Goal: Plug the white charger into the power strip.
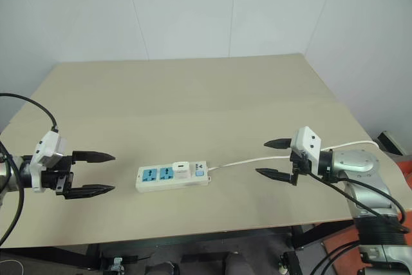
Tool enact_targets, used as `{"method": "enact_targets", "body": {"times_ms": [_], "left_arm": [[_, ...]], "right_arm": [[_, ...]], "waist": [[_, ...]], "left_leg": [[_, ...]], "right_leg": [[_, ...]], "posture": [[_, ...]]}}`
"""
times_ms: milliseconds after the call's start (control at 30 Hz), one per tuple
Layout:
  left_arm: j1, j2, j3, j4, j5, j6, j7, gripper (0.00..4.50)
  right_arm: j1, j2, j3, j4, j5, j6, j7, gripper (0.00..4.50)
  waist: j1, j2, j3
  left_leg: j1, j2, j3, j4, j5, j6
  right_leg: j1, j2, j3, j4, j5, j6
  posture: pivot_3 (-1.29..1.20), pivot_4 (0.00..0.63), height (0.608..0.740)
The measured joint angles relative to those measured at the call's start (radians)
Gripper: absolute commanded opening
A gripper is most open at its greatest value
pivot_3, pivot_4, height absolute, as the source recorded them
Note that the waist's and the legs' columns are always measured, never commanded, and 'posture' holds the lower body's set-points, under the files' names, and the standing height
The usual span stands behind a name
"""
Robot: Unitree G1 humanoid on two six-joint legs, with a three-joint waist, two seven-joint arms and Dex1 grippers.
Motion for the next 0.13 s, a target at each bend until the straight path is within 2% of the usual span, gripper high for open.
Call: {"method": "enact_targets", "body": {"times_ms": [133], "left_arm": [[-0.022, 0.0, -0.004, 0.001, 0.0, 0.0, 0.004, 4.5]], "right_arm": [[0.017, -0.003, 0.0, -0.026, 0.002, 0.026, -0.025, 4.47]], "waist": [[0.001, 0.0, 0.0]], "left_leg": [[-0.002, 0.0, 0.0, 0.0, 0.0, 0.0]], "right_leg": [[-0.001, 0.0, 0.0, 0.0, 0.0, 0.0]], "posture": [[0.0, 0.15, 0.74]]}}
